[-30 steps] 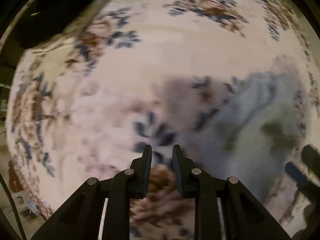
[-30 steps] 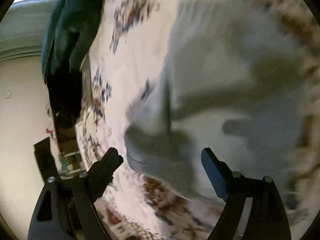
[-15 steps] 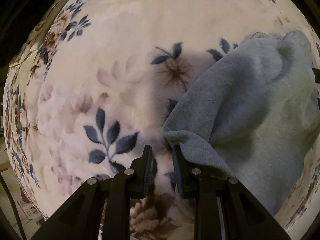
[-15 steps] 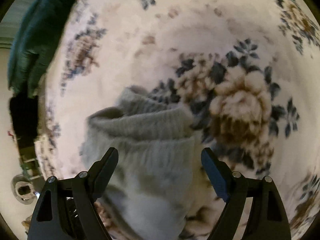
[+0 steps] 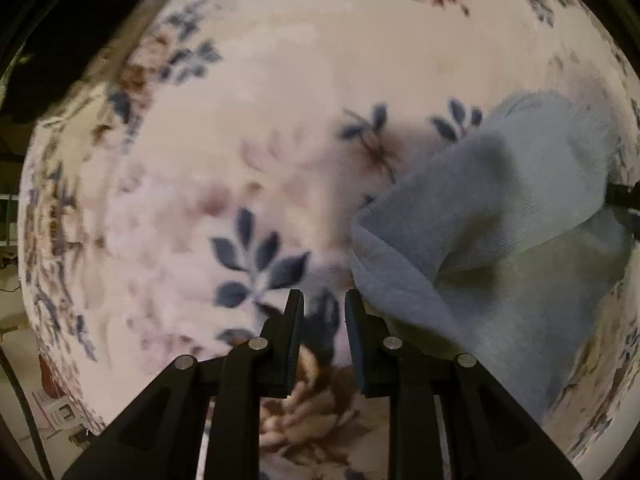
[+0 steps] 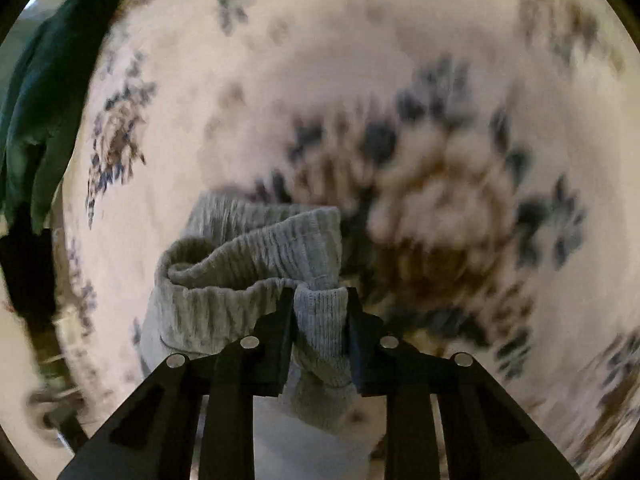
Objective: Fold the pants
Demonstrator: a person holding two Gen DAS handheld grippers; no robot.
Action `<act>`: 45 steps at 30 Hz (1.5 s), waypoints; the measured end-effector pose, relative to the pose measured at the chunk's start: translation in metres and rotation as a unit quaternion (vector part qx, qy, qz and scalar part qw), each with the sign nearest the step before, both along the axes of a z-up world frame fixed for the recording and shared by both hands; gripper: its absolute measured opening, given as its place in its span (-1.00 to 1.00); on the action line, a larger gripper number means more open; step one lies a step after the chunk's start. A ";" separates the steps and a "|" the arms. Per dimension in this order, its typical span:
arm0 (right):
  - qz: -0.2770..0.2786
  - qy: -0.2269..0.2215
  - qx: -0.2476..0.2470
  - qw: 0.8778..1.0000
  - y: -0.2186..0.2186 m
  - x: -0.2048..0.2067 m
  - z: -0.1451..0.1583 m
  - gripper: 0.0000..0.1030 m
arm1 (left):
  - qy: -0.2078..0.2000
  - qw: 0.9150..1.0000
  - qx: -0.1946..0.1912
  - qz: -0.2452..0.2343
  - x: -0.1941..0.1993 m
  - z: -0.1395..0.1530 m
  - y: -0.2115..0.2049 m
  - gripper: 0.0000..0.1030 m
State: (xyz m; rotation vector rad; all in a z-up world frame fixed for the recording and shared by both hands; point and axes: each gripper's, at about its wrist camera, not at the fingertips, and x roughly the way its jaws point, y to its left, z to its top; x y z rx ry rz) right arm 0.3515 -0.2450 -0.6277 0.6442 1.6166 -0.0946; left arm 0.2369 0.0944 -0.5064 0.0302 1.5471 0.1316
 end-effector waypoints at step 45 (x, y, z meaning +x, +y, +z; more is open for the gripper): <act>-0.100 -0.101 0.048 0.989 -0.026 -0.040 -0.013 -0.68 | 0.033 0.972 -0.116 -0.199 0.163 -0.023 -0.125 -0.62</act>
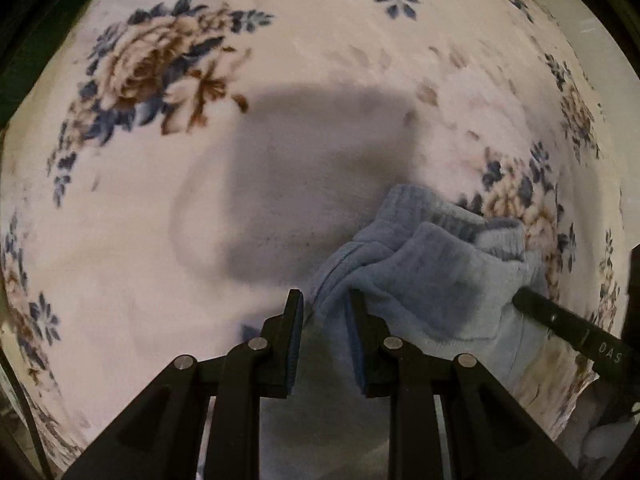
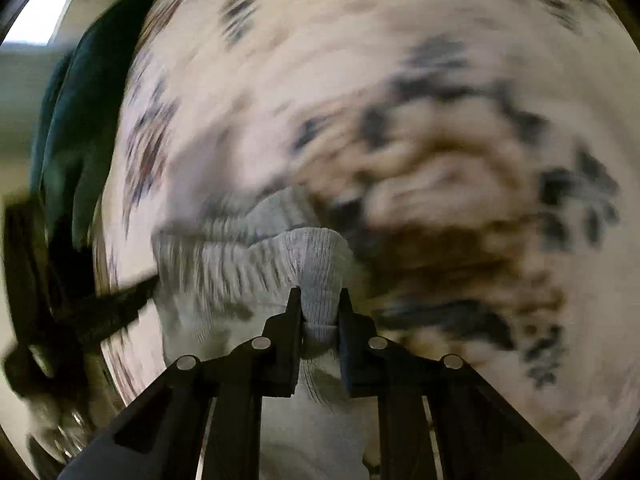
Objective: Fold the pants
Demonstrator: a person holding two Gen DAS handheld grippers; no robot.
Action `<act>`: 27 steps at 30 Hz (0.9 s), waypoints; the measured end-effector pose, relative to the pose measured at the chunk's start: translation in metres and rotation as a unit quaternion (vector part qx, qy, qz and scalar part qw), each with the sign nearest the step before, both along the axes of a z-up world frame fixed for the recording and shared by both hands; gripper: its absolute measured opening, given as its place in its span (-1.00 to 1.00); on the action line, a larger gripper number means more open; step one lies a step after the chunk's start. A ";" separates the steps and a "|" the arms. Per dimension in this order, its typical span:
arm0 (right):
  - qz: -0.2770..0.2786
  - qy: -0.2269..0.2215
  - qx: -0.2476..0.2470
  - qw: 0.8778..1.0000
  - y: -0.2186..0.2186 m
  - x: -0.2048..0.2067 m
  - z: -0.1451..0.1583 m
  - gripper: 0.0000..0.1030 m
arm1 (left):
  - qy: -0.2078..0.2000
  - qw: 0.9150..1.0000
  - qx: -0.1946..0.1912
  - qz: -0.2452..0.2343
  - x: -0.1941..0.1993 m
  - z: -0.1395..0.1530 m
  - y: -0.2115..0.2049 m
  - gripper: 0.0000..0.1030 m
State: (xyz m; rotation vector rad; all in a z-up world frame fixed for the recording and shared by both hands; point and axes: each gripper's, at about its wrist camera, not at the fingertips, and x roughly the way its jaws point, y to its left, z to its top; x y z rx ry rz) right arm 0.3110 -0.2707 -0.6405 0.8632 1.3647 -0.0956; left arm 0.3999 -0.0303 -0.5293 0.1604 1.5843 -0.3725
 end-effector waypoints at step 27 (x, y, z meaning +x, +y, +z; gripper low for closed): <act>0.063 -0.003 0.003 0.998 0.010 0.000 0.008 -0.70 | -0.078 0.994 -0.024 -0.066 -0.004 0.018 -0.052 -0.86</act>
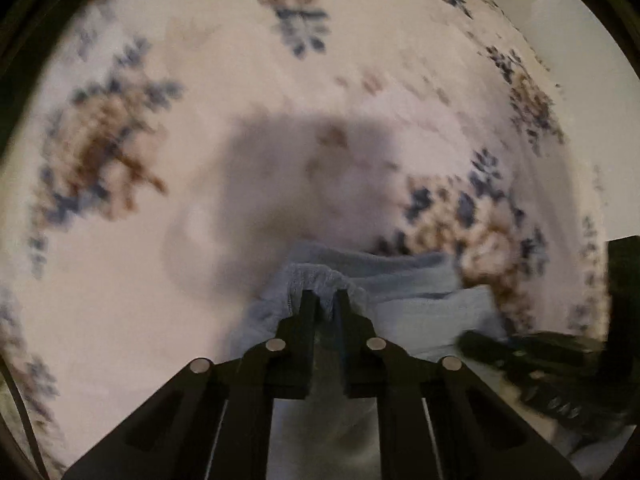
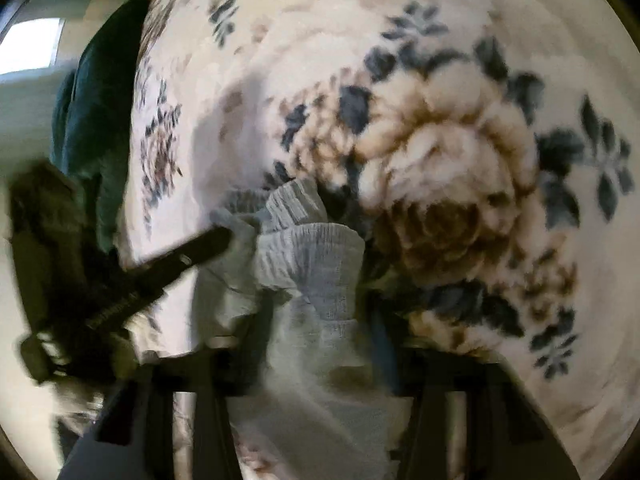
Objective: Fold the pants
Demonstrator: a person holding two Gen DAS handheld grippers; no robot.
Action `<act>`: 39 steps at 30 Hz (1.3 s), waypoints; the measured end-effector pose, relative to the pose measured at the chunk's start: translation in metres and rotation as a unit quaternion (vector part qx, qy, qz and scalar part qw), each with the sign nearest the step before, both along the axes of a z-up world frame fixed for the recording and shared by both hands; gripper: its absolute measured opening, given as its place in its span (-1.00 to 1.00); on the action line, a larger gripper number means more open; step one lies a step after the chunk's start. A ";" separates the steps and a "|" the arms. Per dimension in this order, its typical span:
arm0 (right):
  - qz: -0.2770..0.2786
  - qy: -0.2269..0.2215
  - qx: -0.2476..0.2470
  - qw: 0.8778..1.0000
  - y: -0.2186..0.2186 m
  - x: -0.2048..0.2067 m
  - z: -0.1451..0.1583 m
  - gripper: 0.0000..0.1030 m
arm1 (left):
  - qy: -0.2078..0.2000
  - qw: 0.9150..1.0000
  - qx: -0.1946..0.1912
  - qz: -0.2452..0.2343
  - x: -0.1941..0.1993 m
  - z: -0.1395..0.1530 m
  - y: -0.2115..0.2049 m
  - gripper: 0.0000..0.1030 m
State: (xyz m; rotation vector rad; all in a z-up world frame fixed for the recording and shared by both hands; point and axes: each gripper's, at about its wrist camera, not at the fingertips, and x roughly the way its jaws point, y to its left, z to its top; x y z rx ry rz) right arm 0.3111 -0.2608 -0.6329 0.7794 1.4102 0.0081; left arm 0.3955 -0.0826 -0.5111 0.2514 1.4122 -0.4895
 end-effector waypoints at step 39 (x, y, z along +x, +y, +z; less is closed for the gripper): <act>-0.048 -0.023 0.094 0.994 -0.045 0.023 0.009 0.45 | 0.090 0.989 -0.104 0.061 0.048 0.003 0.029 -0.57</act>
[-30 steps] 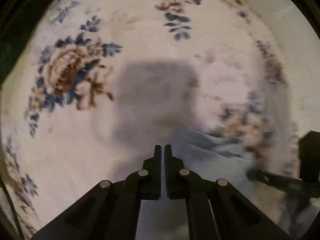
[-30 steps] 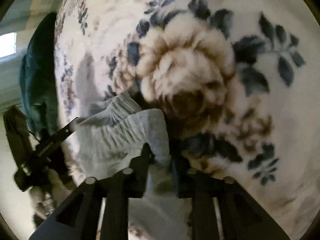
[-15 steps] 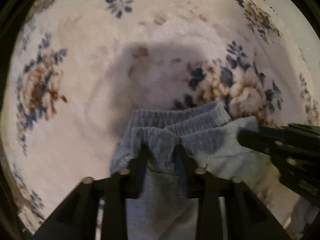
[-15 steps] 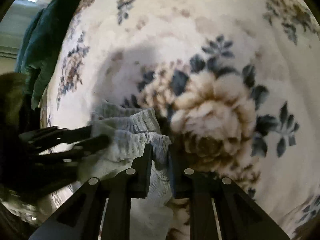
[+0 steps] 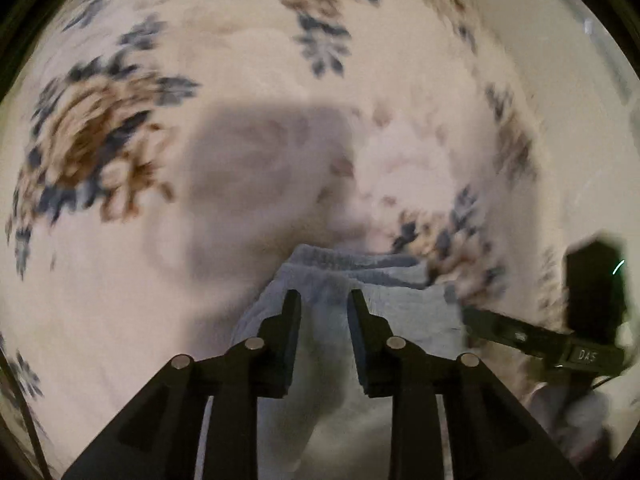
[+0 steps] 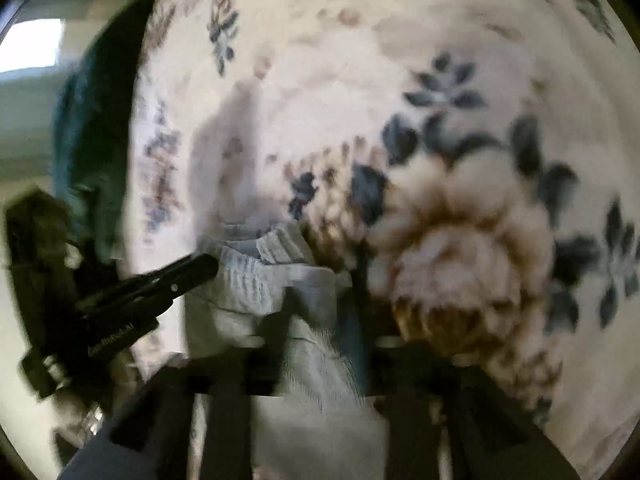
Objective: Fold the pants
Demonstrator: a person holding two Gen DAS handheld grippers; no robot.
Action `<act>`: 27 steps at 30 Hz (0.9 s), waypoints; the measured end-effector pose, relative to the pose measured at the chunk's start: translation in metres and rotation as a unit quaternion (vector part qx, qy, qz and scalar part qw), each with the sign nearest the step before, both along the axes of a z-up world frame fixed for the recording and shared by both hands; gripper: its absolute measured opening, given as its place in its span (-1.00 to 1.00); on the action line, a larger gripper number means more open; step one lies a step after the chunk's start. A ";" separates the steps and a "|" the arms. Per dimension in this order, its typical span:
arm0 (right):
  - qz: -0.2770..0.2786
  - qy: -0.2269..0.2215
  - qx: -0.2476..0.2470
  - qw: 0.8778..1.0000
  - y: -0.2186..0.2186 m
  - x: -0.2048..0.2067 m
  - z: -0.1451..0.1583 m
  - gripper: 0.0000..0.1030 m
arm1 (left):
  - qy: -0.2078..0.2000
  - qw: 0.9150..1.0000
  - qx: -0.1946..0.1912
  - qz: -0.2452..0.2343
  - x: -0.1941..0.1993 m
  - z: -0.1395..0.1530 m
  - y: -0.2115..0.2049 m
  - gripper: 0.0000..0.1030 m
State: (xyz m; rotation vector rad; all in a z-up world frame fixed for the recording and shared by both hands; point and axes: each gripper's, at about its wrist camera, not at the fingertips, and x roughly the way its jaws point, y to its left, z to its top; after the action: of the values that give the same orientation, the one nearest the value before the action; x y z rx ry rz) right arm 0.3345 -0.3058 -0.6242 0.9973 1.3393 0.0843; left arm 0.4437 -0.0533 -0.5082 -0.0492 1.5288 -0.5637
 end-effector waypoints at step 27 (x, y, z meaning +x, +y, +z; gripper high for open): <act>-0.198 0.131 0.175 0.955 0.057 -0.288 -0.031 -0.26 | 0.155 0.970 -0.056 0.178 -0.309 -0.044 0.079 -0.56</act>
State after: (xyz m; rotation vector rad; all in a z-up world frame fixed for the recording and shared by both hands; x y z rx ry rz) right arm 0.0461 -0.2491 -0.6552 1.6077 1.3632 -0.1245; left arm 0.1344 0.0260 -0.5525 -0.5101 1.7369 -0.3628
